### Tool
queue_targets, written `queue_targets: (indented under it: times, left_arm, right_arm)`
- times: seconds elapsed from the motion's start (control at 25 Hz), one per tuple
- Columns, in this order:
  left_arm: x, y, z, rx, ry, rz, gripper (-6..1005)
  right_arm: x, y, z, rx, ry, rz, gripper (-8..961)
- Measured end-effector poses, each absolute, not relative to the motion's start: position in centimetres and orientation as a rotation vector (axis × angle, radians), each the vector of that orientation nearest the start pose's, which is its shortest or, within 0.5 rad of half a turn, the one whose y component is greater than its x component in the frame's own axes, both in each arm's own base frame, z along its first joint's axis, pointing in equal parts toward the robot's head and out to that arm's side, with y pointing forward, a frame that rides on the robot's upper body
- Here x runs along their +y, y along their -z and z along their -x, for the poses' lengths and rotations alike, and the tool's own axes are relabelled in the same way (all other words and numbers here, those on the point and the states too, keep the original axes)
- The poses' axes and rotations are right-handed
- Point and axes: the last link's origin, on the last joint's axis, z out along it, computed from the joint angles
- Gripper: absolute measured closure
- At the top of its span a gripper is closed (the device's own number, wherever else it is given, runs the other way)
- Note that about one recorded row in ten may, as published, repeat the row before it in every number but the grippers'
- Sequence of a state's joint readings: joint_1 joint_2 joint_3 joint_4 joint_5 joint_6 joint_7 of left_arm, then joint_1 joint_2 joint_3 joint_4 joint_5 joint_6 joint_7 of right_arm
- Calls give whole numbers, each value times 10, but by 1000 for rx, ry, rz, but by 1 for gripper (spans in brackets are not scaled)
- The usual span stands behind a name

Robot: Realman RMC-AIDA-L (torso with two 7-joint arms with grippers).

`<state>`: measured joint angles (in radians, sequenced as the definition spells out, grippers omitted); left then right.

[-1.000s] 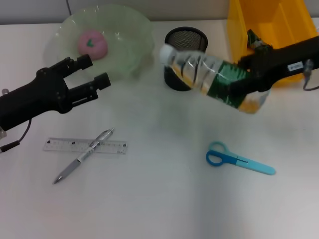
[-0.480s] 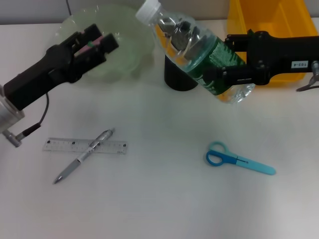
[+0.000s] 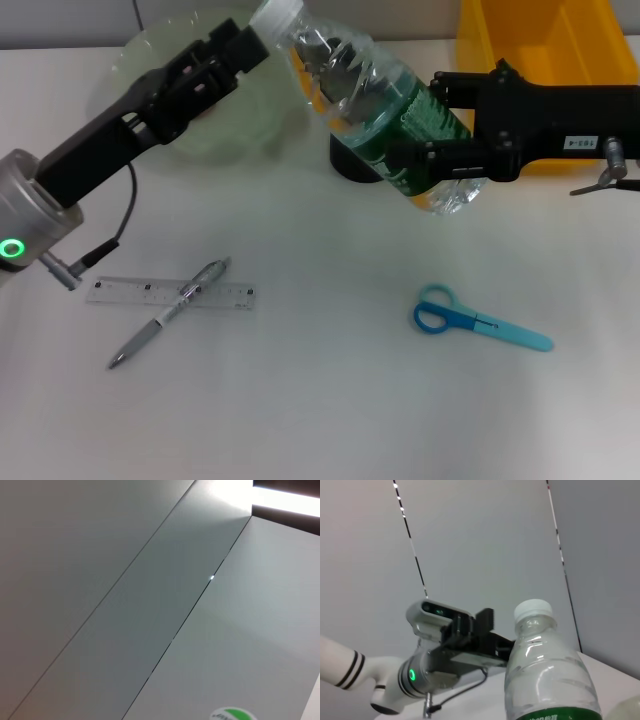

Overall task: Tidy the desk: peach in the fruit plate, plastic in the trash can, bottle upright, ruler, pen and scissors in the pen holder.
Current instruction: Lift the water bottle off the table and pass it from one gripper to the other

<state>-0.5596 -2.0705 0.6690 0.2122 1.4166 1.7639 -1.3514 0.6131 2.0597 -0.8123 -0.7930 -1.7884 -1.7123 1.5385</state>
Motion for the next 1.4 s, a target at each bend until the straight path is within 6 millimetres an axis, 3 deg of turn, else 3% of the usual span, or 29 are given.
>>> queue_targets:
  times: [0.88,1.28,1.4]
  left_arm:
    - [316,8,212,-893,1752,2285,184]
    - [320,9,215,-908,1716,2276,359]
    - [321,9,215,-911,1707,2276,493]
  right_arm:
    - [349,-11,-181,428,-1011,2863,260]
    - [350,-11,-181,426,-1008,2860,273]
    - [350,-11,-181,423,-1007,2860,277]
